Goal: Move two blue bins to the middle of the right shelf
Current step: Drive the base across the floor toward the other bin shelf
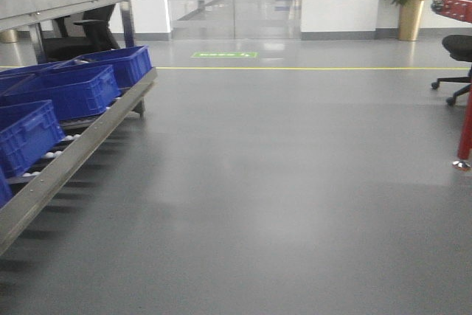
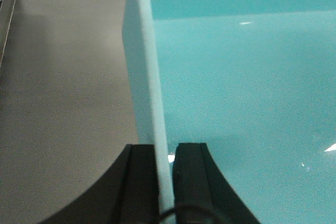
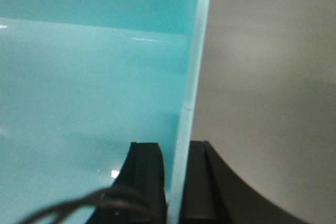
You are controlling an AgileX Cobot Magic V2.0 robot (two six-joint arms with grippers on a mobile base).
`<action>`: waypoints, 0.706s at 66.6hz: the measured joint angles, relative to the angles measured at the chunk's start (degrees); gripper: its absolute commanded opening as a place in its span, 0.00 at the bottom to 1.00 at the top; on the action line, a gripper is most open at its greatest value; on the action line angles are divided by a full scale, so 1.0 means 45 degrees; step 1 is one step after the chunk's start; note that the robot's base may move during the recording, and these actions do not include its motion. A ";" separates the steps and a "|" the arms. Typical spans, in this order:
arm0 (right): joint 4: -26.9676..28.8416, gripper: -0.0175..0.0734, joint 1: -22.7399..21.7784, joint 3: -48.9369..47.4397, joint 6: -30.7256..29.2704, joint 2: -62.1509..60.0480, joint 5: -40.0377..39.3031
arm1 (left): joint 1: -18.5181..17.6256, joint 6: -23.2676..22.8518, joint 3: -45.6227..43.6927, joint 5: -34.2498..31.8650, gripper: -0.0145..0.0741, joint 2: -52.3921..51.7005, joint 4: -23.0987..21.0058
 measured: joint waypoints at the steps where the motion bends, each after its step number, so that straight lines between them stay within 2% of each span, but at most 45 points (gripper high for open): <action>1: 0.0000 0.03 0.0000 0.0000 0.0000 0.0000 0.0000 | 0.0000 0.0000 0.0000 -0.0023 0.04 0.0000 0.0000; 47: -0.0046 0.03 0.0000 -0.0022 0.0000 0.0000 0.0000 | 0.0000 0.0000 0.0000 -0.0023 0.04 0.0000 -0.0019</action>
